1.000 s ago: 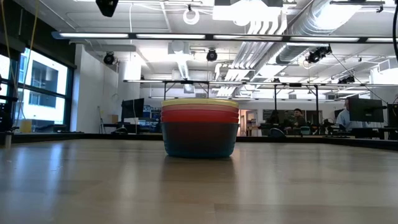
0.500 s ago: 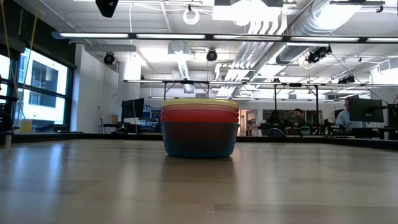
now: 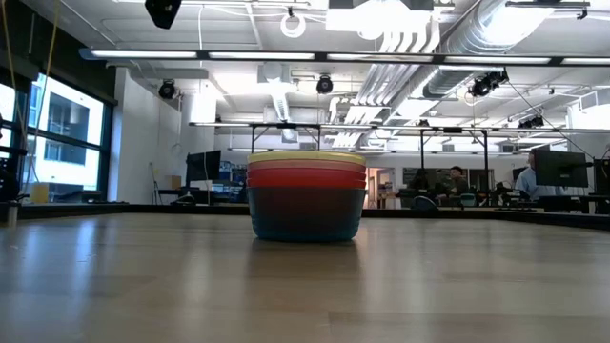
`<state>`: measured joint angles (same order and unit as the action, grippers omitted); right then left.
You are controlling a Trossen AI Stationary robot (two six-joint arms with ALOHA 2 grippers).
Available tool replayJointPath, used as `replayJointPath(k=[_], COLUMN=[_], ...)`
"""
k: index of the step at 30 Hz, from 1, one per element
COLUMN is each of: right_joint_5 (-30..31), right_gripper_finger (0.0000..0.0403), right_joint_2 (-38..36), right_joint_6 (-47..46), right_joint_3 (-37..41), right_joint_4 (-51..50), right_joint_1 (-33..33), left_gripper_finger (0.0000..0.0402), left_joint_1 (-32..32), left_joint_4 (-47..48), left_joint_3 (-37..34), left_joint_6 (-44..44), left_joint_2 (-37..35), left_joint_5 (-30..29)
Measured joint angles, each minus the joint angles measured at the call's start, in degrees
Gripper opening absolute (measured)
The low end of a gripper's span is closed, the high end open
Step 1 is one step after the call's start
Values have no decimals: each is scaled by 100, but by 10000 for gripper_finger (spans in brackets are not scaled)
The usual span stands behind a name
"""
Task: Nest bowls inside each other
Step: Stack the green bowl on top of the yellow bowl
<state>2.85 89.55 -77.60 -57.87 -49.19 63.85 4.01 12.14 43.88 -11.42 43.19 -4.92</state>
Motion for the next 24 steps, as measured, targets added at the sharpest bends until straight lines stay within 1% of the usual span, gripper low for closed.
replayJointPath(k=[9,13,19,22,24], right_joint_5=[-8,-296,-286,-309,-374], right_gripper_finger=[119,119,116,93,61], right_joint_2=[269,313,311,309,306], right_joint_6=[-46,-128,-195,-195,-192], right_joint_3=[4,242,293,293,293], right_joint_4=[25,427,474,471,485], right_joint_1=[7,7,-2,-11,-44], left_gripper_finger=[181,181,181,181,181], left_joint_1=[0,0,0,0,1], left_joint_4=[55,54,53,53,53], left_joint_3=[-1,-1,-1,-1,0], left_joint_6=[-42,-42,-59,-59,-54], left_joint_2=[-5,-5,-5,-5,-5], left_joint_5=[10,10,10,10,8])
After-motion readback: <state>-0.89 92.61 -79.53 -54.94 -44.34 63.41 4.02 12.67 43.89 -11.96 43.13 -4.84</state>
